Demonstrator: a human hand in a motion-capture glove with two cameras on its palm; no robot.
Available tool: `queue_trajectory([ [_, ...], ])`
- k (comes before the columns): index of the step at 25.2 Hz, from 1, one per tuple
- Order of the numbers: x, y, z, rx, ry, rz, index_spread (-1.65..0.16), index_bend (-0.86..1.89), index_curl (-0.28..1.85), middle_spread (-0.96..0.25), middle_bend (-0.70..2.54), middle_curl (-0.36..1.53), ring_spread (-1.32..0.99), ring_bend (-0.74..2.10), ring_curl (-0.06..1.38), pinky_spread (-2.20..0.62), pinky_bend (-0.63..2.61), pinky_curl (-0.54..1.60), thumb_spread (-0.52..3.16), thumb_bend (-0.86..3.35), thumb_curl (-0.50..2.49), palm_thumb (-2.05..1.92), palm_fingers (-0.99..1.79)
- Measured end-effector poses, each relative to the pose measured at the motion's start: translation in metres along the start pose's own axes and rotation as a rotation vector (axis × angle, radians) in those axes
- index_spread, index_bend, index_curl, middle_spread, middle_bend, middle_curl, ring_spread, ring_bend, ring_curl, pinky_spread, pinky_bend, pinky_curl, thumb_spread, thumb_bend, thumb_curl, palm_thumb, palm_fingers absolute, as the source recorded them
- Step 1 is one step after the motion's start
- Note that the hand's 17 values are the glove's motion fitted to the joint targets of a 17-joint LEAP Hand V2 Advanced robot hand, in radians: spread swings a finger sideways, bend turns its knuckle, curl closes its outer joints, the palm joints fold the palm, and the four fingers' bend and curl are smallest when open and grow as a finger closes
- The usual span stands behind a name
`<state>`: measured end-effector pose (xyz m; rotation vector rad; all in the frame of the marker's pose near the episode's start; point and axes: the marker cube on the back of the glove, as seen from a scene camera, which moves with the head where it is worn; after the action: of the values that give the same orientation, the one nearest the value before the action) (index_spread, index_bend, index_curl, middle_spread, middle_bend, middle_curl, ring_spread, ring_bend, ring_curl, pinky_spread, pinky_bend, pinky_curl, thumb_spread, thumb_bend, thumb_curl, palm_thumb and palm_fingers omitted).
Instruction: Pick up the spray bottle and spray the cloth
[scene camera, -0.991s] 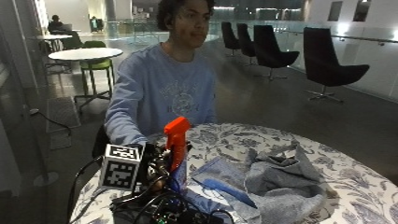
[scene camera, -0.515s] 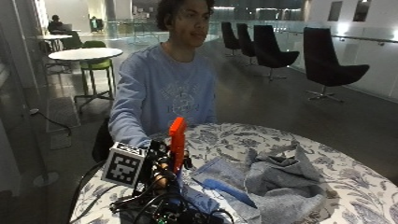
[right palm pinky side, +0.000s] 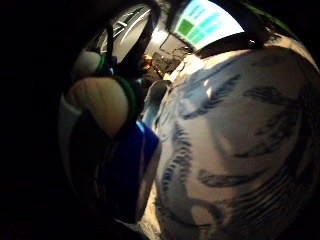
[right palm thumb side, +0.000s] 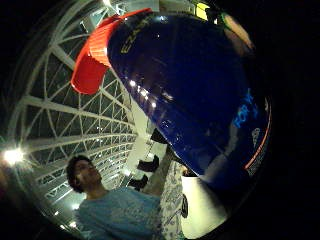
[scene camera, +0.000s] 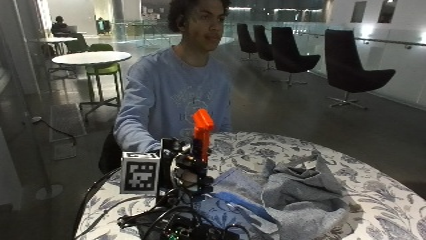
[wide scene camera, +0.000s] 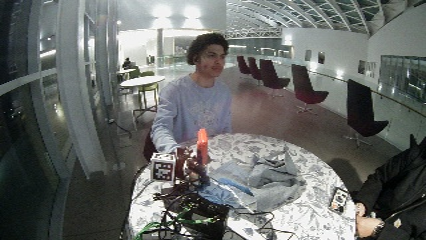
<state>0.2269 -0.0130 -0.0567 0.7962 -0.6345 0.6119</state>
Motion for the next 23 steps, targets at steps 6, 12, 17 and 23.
queue_trajectory([
  [6,-0.037,0.002,0.015,-0.169,-0.107,0.052,-0.29,0.09,0.18,-0.04,0.31,0.42,-0.02,0.69,0.41,0.23,0.38,0.35,0.96,-0.01,0.55,0.8,0.93],
  [12,-0.067,0.01,0.031,-0.326,-0.162,0.141,-0.28,0.08,0.19,-0.04,0.3,0.43,-0.01,0.68,0.42,0.23,0.39,0.36,0.98,-0.04,0.54,0.73,0.96],
  [17,-0.086,0.019,0.045,-0.453,-0.17,0.244,-0.27,0.07,0.19,-0.03,0.29,0.43,0.0,0.68,0.42,0.22,0.39,0.36,1.0,-0.04,0.53,0.69,0.98],
  [23,-0.105,0.018,0.062,-0.581,-0.149,0.369,-0.26,0.07,0.18,-0.02,0.28,0.43,0.01,0.67,0.42,0.22,0.39,0.37,1.02,-0.03,0.52,0.67,1.0],
])
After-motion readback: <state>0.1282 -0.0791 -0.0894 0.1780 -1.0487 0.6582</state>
